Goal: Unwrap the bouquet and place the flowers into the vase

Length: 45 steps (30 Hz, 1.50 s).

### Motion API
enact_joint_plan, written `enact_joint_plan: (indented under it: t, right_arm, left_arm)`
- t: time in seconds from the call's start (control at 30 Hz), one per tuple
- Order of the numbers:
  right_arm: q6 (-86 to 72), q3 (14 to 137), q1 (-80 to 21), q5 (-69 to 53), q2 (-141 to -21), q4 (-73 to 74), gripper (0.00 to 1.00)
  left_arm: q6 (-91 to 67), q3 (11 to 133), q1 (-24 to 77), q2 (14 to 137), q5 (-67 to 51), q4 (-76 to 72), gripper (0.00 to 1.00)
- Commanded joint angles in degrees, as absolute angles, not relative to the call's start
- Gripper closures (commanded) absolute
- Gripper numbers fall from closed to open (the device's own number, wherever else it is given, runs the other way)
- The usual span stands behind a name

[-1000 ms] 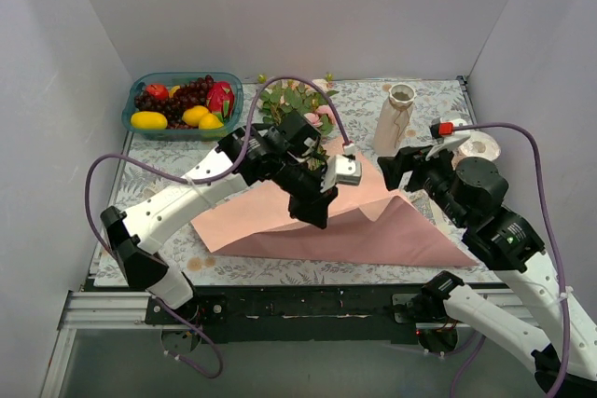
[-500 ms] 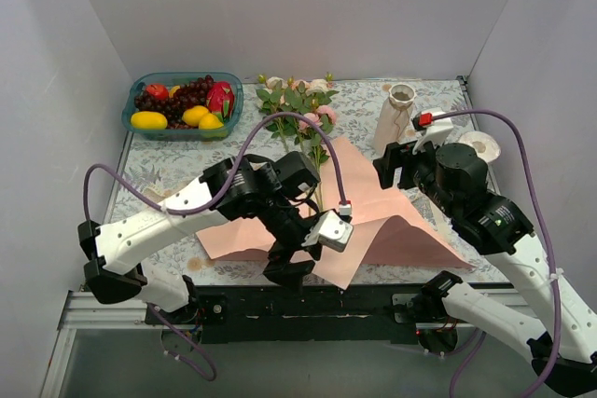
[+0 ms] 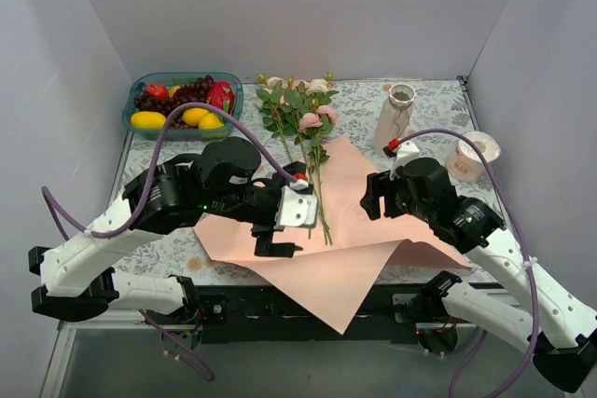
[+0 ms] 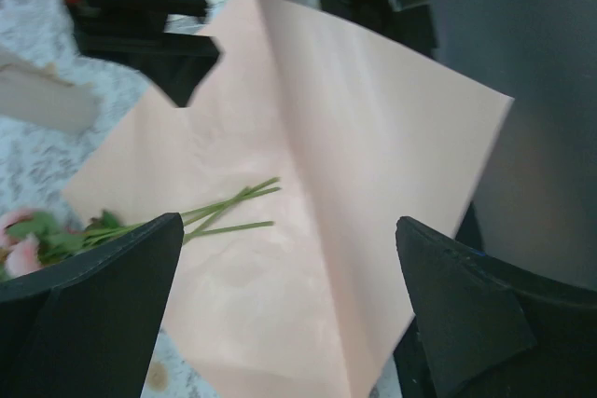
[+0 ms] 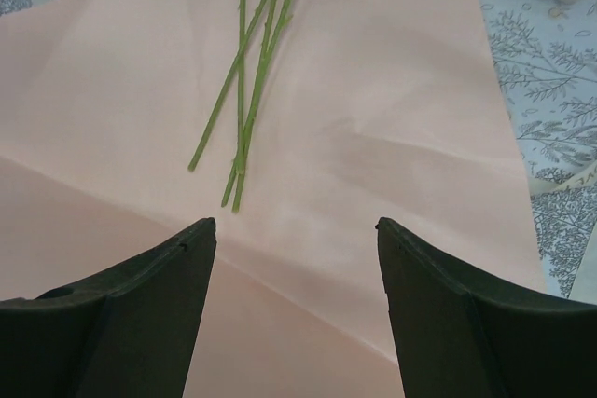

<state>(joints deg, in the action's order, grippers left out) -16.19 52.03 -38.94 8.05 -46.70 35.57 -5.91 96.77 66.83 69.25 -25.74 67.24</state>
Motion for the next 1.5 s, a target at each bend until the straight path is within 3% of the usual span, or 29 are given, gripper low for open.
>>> enact_joint_plan:
  t: [0.0, 0.2, 0.33, 0.43, 0.53, 0.63, 0.93, 1.47]
  right_arm:
    - [-17.76, 51.77, -40.87, 6.41, -44.74, 37.26, 0.23]
    - [-18.63, 52.91, -42.27, 2.82, -42.90, 44.99, 0.23]
    - [-18.11, 54.22, -42.36, 5.44, -42.62, 46.24, 0.21]
    - [-17.05, 57.64, -42.36, 9.48, -50.77, 43.08, 0.20]
    - [-17.23, 61.60, -42.36, 13.53, -66.12, 38.61, 0.22]
    - [-16.53, 64.06, -42.36, 14.67, -76.33, 29.93, 0.24]
    - [-12.93, 70.14, -42.28, 20.56, -94.91, 11.53, 0.31]
    - [-12.66, 68.56, -41.48, 16.79, -103.71, 0.97, 0.42]
  left_arm:
    - [-12.03, 93.70, 66.01, 68.47, -4.85, 52.75, 0.02]
    - [-16.43, 91.23, 57.94, 69.96, -3.58, 50.19, 0.02]
    - [-19.50, 91.49, 43.91, 72.67, -9.82, 48.96, 0.02]
    - [-22.93, 92.54, 32.05, 78.12, -17.97, 49.21, 0.02]
    - [-26.28, 97.02, 22.10, 85.59, -27.47, 54.22, 0.02]
    - [-27.51, 93.18, 16.55, 87.36, -28.21, 52.75, 0.02]
    - [-27.60, 75.25, 14.41, 78.24, -27.33, 44.38, 0.02]
    - [-24.61, 70.58, 14.41, 75.41, -24.87, 43.07, 0.02]
